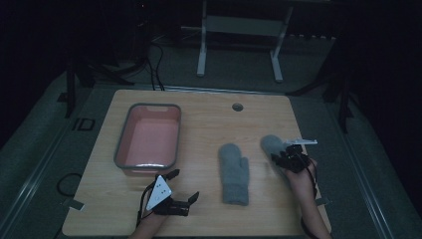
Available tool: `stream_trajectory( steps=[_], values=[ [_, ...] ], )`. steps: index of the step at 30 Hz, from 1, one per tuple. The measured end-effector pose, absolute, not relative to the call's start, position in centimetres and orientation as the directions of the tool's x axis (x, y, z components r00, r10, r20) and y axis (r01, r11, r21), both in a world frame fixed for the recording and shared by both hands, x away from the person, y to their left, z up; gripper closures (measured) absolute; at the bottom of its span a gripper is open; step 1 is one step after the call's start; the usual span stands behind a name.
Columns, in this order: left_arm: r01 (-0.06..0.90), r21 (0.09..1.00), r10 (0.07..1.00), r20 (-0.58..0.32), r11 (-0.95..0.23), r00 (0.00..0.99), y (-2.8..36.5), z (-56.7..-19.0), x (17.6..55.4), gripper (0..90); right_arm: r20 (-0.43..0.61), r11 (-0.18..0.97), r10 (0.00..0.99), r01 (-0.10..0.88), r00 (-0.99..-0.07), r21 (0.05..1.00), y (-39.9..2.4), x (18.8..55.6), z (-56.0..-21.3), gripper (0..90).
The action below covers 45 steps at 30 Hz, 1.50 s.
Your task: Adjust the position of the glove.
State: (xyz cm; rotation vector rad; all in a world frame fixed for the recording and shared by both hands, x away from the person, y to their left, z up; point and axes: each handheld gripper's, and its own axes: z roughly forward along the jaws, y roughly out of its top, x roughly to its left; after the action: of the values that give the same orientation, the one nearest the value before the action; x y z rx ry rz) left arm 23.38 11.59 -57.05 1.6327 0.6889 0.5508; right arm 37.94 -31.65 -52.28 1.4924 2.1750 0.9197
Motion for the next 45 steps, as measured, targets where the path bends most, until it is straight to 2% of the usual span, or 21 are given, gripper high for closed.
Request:
stream_trajectory(
  steps=[1,4,7,16,20,22,25,27,29,33,37,45],
  values=[
    [0.134,0.985,0.703,-0.022,-0.105,0.711,11.6,-57.1,23.4,1.2,0.092,0.248,0.902,0.681,-0.421,0.689,-32.0,37.9,-51.8,49.1],
    [0.134,0.985,0.703,-0.022,-0.104,0.711,11.6,-57.1,23.4,1.2,0.007,0.321,0.887,0.628,-0.462,0.709,-32.7,37.8,-50.6,52.7],
    [0.134,0.985,0.702,-0.023,-0.104,0.711,11.6,-57.1,23.4,1.2,0.013,0.338,0.870,0.616,-0.493,0.711,-33.6,38.3,-50.2,52.9],
    [0.136,0.985,0.703,-0.026,-0.102,0.711,11.6,-57.1,23.4,1.2,0.002,0.390,0.849,0.628,-0.529,0.673,-34.3,38.9,-52.7,52.2],
    [0.135,0.985,0.702,-0.024,-0.103,0.712,11.6,-57.1,23.4,1.2,-0.022,0.408,0.842,0.609,-0.540,0.680,-34.2,38.7,-54.1,58.6],
    [0.135,0.985,0.702,-0.023,-0.105,0.712,11.6,-57.1,23.4,1.2,-0.064,0.433,0.832,0.573,-0.551,0.695,-34.0,38.3,-54.5,66.5],
    [0.136,0.985,0.703,-0.024,-0.103,0.711,11.6,-57.1,23.4,1.2,-0.072,0.400,0.858,0.572,-0.509,0.716,-33.8,37.8,-54.7,80.3],
    [0.136,0.985,0.703,-0.025,-0.103,0.710,11.6,-57.1,23.4,1.2,-0.078,0.365,0.888,0.591,-0.452,0.719,-33.3,37.4,-54.3,83.4],
    [0.137,0.986,0.704,-0.027,-0.100,0.710,11.6,-57.1,23.4,1.2,-0.088,0.329,0.915,0.602,-0.394,0.728,-32.8,37.0,-53.8,84.1],
    [0.138,0.986,0.704,-0.029,-0.099,0.710,11.6,-57.1,23.4,1.2,-0.014,0.208,0.954,0.626,-0.300,0.752,-32.1,35.6,-52.3,84.3],
    [0.135,0.986,0.702,-0.025,-0.102,0.712,11.6,-57.1,23.4,1.2,-0.001,0.146,0.975,0.641,-0.221,0.754,-31.3,33.9,-51.1,84.2],
    [0.136,0.985,0.700,-0.026,-0.102,0.714,11.6,-57.1,23.4,1.2,0.035,0.088,0.986,0.688,-0.163,0.720,-30.9,32.5,-52.1,83.8]
  ],
)
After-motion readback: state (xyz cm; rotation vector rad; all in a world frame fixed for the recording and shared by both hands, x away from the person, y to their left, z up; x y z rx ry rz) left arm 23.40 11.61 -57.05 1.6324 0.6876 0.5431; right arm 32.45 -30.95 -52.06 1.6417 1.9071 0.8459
